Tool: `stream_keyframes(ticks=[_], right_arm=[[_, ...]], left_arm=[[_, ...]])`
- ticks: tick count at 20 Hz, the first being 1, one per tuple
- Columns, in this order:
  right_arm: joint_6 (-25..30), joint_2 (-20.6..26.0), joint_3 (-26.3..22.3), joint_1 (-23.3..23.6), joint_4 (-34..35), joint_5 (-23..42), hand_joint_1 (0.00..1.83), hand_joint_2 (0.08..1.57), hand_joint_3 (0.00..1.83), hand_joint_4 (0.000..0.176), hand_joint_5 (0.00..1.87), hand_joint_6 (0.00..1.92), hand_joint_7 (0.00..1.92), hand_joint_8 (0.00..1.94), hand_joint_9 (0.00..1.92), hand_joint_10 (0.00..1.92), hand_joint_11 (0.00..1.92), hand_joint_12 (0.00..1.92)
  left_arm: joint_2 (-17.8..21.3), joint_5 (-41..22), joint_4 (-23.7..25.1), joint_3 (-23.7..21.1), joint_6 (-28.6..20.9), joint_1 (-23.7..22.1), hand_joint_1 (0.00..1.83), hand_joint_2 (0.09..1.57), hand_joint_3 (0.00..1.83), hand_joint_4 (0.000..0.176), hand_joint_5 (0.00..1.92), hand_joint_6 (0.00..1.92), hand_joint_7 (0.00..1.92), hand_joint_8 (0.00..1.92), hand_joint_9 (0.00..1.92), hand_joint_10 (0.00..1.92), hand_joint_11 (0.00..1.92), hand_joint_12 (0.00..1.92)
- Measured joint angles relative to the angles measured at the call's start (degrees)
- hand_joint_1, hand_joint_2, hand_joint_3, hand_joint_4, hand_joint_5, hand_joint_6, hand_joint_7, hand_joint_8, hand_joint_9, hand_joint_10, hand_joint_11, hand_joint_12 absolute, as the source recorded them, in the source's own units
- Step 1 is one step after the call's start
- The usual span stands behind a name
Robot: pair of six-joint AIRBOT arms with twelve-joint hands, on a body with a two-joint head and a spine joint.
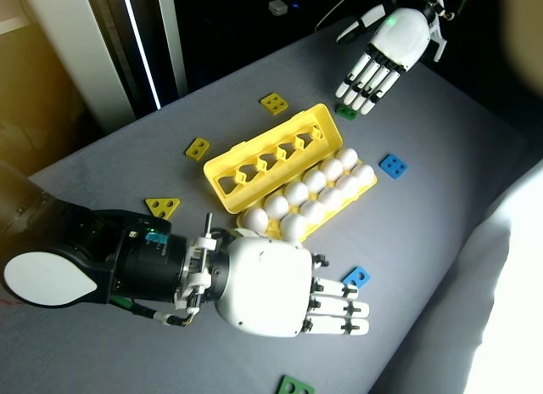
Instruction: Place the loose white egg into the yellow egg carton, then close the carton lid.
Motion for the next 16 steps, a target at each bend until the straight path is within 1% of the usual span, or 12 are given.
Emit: stream_keyframes(ticks=[1,2,4,8,9,10,11,13,16], right_arm=[[0.3,0.1,0.0,0.0,0.0,0.0,1.08,1.01,0.0,0.176,1.21,0.59,0.26,0.0,0.0,0.0,0.0,0.0],[0.7,0.2,0.0,0.0,0.0,-0.1,1.08,1.01,0.0,0.176,1.21,0.58,0.26,0.0,0.0,0.0,0.0,0.0],[2.6,0.3,0.0,0.0,0.0,-0.3,1.08,1.01,0.0,0.176,1.22,0.57,0.25,0.0,0.0,0.0,0.0,0.0],[3.2,0.3,-0.7,-0.1,0.0,-0.4,1.07,1.01,0.0,0.176,1.2,0.62,0.25,0.01,0.0,0.0,0.0,0.0],[3.6,0.3,-0.8,-0.1,0.0,-0.5,1.08,1.01,0.0,0.176,1.22,0.57,0.25,0.0,0.0,0.0,0.0,0.0],[4.4,0.3,-1.0,-0.1,0.1,-0.7,1.08,1.01,0.0,0.176,1.22,0.57,0.25,0.0,0.0,0.0,0.0,0.0],[4.7,0.4,-1.4,-0.4,0.3,-0.9,1.08,1.0,0.0,0.176,1.23,0.55,0.25,0.0,0.0,0.0,0.0,0.0],[4.7,0.5,-2.3,-0.7,0.1,-1.7,1.08,1.0,0.0,0.176,1.23,0.55,0.26,0.01,0.0,0.0,0.0,0.0],[4.7,0.8,-3.5,-0.7,0.1,-2.1,1.09,1.0,0.0,0.176,1.25,0.5,0.26,0.0,0.0,0.0,0.0,0.0]], left_arm=[[0.0,0.0,0.0,0.0,0.0,0.0,0.0,1.17,0.0,0.0,0.27,0.0,0.27,0.0,0.22,0.0,0.0,0.47],[0.0,0.0,-0.1,0.0,0.0,0.0,0.0,1.18,0.0,0.0,0.26,0.0,0.26,0.0,0.21,0.0,0.0,0.46],[0.0,0.0,-0.2,0.0,0.0,0.0,0.0,1.17,0.0,0.0,0.27,0.0,0.27,0.0,0.22,0.0,0.0,0.47],[0.0,0.0,-0.2,0.0,0.0,0.0,0.0,1.17,0.0,0.0,0.27,0.0,0.27,0.0,0.22,0.0,0.0,0.46],[0.0,0.0,-0.2,0.0,0.0,0.0,0.0,1.18,0.0,0.0,0.27,0.0,0.26,0.0,0.21,0.0,0.0,0.46],[0.0,0.0,-0.1,0.0,0.0,0.0,0.0,1.18,0.0,0.0,0.27,0.0,0.26,0.0,0.21,0.0,0.0,0.46],[0.0,0.0,-0.1,0.0,0.0,0.0,0.0,1.18,0.0,0.0,0.27,0.0,0.27,0.0,0.23,0.0,0.0,0.52],[0.0,0.0,-0.2,0.0,0.0,0.0,0.0,1.18,0.0,0.0,0.27,0.0,0.27,0.0,0.22,0.0,0.0,0.49],[0.0,0.0,-0.2,0.0,0.0,0.0,0.0,1.2,0.0,0.0,0.27,0.0,0.29,0.0,0.24,0.0,0.0,0.55]])
